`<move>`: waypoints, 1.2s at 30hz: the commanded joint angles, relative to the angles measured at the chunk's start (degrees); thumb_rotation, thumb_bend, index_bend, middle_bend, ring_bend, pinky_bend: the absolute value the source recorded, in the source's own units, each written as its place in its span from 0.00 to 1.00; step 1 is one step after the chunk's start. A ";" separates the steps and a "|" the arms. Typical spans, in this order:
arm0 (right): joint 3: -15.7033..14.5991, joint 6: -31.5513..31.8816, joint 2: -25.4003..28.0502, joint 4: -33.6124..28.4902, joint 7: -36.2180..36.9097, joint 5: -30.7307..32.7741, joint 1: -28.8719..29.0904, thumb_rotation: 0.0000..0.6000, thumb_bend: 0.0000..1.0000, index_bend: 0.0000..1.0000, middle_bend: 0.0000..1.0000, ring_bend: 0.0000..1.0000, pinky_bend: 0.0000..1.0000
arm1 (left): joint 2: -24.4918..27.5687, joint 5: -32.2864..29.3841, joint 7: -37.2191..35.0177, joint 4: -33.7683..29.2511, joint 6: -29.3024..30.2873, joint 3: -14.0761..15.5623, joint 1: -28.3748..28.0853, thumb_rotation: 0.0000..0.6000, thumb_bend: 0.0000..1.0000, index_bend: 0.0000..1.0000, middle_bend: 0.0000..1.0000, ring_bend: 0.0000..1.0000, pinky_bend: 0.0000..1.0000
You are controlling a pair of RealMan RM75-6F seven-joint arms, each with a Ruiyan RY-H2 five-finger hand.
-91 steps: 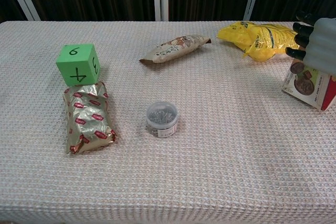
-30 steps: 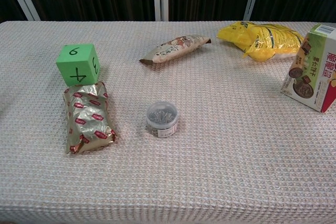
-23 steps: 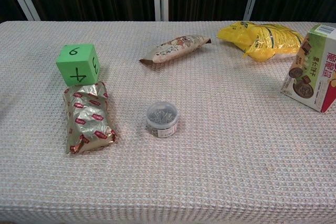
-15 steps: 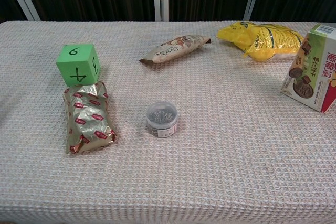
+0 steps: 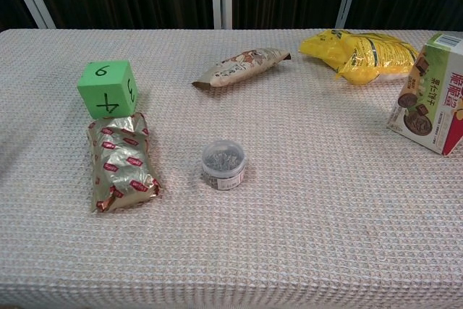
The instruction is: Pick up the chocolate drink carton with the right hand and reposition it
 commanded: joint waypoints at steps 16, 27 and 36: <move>-1.56 -5.04 -3.09 1.92 3.13 -3.58 5.79 1.00 0.00 0.00 0.00 0.00 0.00 | -0.39 -0.66 1.66 -0.83 -0.62 -0.13 -0.88 0.79 0.04 0.08 0.08 0.07 0.19; -2.07 -4.31 -4.93 2.25 5.48 -4.67 7.95 1.00 0.00 0.00 0.00 0.00 0.00 | -0.35 -0.80 1.89 -0.98 -0.33 -0.12 -0.97 0.79 0.03 0.08 0.08 0.07 0.19; -2.52 -4.32 -6.47 2.57 5.88 -4.11 8.41 1.00 0.00 0.00 0.04 0.00 0.00 | -0.07 -0.67 0.64 -0.59 -0.08 0.01 -0.85 0.79 0.04 0.08 0.07 0.07 0.19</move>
